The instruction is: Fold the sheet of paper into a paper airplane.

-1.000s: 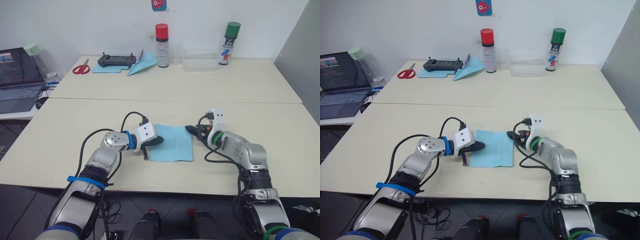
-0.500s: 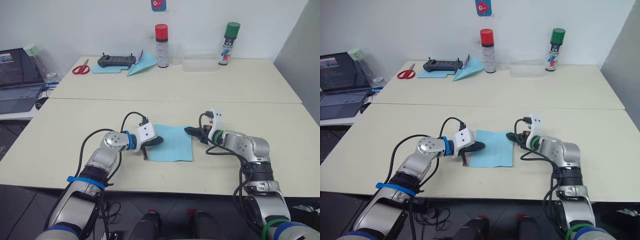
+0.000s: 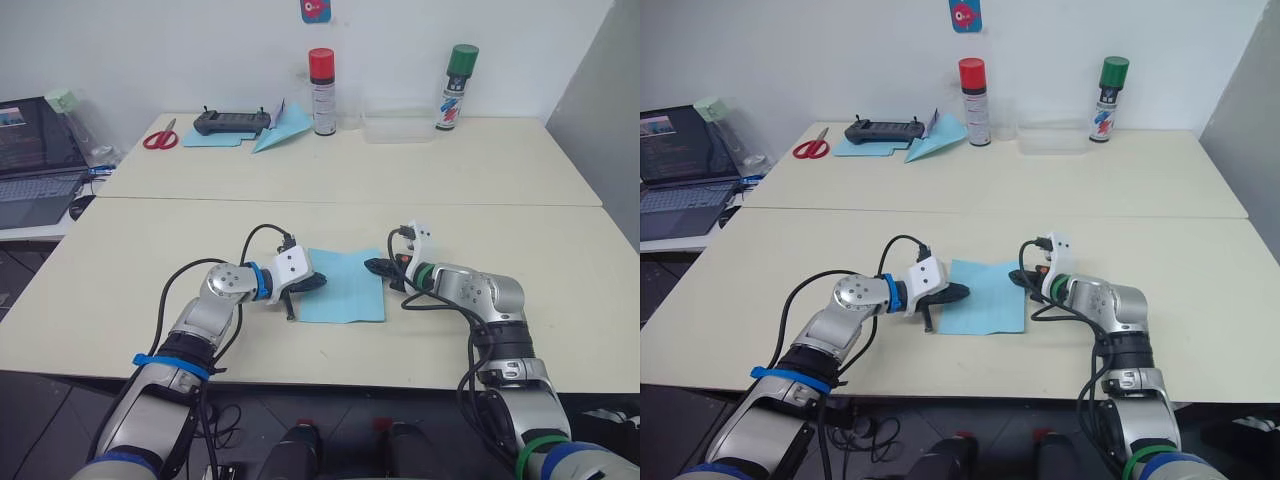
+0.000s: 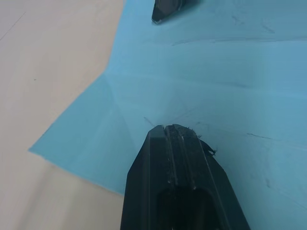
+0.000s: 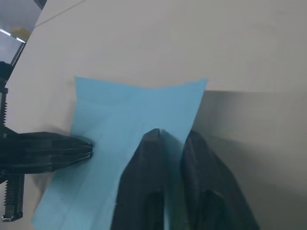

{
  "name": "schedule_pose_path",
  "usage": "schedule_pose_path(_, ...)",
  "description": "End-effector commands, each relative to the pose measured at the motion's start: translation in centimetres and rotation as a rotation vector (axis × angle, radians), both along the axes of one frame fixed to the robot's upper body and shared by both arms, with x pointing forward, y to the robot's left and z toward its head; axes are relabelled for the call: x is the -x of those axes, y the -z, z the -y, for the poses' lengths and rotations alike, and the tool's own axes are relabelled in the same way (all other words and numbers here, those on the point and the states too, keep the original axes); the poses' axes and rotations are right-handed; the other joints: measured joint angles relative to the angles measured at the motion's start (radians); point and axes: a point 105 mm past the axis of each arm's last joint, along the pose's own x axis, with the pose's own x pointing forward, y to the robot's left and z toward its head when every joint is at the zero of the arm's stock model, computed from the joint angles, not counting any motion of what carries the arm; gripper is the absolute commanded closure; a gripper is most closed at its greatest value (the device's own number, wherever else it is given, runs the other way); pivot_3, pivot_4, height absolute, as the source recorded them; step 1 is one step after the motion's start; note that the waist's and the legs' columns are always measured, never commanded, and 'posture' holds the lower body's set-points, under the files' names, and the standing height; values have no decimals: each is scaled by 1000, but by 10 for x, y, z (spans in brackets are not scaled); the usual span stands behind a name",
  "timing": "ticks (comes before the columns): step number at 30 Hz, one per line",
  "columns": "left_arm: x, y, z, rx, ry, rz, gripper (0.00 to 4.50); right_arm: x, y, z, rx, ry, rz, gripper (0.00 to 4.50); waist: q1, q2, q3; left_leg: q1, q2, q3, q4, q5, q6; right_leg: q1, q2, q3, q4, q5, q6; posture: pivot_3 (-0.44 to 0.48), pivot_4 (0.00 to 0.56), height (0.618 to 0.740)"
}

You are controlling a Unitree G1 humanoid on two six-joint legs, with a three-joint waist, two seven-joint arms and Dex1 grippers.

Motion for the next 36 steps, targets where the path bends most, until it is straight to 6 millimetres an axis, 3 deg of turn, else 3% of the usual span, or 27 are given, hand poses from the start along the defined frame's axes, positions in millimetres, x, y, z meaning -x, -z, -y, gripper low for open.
schedule_pose_path(1, 8, 29, -8, -79, -21, -85, 4500, -2, -7, 1, 30, -10, 58, 4461, 1, 0, 0, 0, 0, 0, 0, 0, 0, 0, 0, 0, 0, 0, 0, 0, 150, 740)
schedule_pose_path(6, 9, 30, -8, -79, -23, -87, 4500, 3, -14, -3, 223, -121, 296, 4461, 2, 0, 0, -1, -1, 0, 0, 0, 0, 0, 0, 0, 0, 0, 0, 0, 150, 740)
schedule_pose_path(9, 8, 30, -8, -80, -24, -86, 4500, 8, -25, -16, 400, -221, 534, 4461, 2, 0, 0, -1, -1, 0, 0, 0, 0, 0, 0, 0, 0, 0, 0, 0, 150, 740)
schedule_pose_path(12, 6, 30, -8, -79, -25, -84, 4500, 15, -21, -24, 507, -323, 648, 4461, 2, 0, 0, -1, -1, 0, 0, 0, 0, 0, 0, -1, 0, 0, 0, 0, 150, 740)
schedule_pose_path(20, 5, 29, -8, -76, -28, -81, 4500, 25, -8, -29, 640, -440, 771, 4461, 3, 0, 0, -1, 0, 0, 0, 0, 0, 0, 0, -1, 0, 0, 0, 0, 150, 740)
schedule_pose_path(31, 2, 26, -9, -73, -31, -71, 4500, 19, 1, -26, 799, -501, 843, 4461, 4, 0, 0, 0, 0, 0, 0, 0, 0, 0, 0, -1, 0, 0, 0, 0, 150, 740)
schedule_pose_path(36, -15, -5, -1, 36, -67, 4, 4500, 19, 2, -27, 873, -567, 903, 4461, 5, -1, 1, 0, 0, -1, 0, 0, 0, 0, 0, -1, 0, 0, 0, 0, 150, 740)
